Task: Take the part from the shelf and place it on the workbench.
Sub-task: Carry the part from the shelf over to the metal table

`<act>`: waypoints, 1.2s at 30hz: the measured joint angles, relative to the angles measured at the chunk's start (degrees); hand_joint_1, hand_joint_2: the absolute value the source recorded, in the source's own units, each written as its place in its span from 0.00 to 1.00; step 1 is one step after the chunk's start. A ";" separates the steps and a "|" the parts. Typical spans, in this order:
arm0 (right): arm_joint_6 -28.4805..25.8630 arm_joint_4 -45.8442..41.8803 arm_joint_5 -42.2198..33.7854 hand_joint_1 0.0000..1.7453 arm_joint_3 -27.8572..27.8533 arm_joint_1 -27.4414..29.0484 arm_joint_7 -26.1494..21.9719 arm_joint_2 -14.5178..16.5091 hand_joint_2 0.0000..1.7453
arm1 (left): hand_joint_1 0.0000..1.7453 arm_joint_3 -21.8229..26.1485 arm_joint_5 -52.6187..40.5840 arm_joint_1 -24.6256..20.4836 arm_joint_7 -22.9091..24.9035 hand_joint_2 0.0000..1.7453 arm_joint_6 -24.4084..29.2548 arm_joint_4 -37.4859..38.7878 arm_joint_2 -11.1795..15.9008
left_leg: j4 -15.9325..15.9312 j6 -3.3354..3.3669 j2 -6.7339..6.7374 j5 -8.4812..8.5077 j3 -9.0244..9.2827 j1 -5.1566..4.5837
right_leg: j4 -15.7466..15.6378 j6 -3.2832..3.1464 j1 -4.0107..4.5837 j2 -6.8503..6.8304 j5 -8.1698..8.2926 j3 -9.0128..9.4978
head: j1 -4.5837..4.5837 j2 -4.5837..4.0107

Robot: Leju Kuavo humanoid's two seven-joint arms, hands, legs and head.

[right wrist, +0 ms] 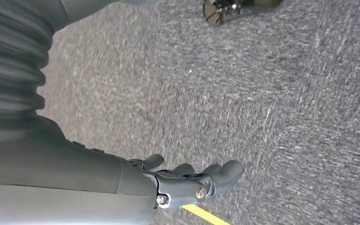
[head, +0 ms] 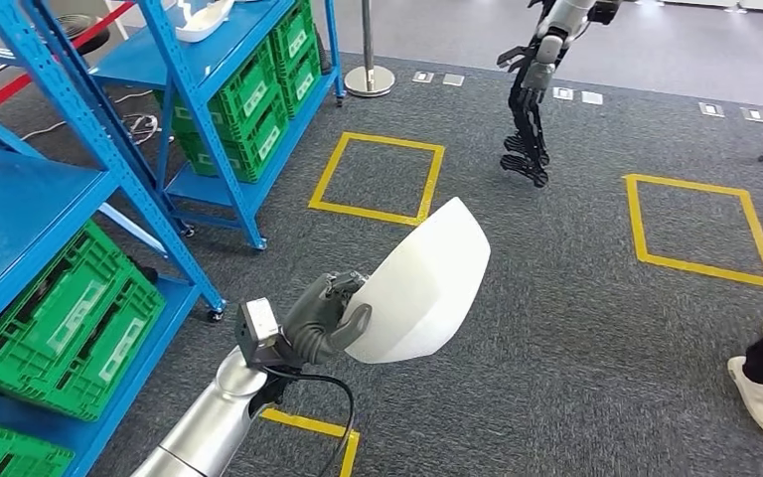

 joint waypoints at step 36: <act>1.30 -0.17 2.00 0.00 -2.15 -0.13 -3.74 -1.78 1.00 | 1.00 0.23 0.47 1.95 0.00 1.00 1.98 1.79 -0.89 | -10.53 1.69 -2.60 3.77 4.55 -0.16 | 0.01 2.14 -0.29 3.95 1.01 -1.21 | 0.08 0.00</act>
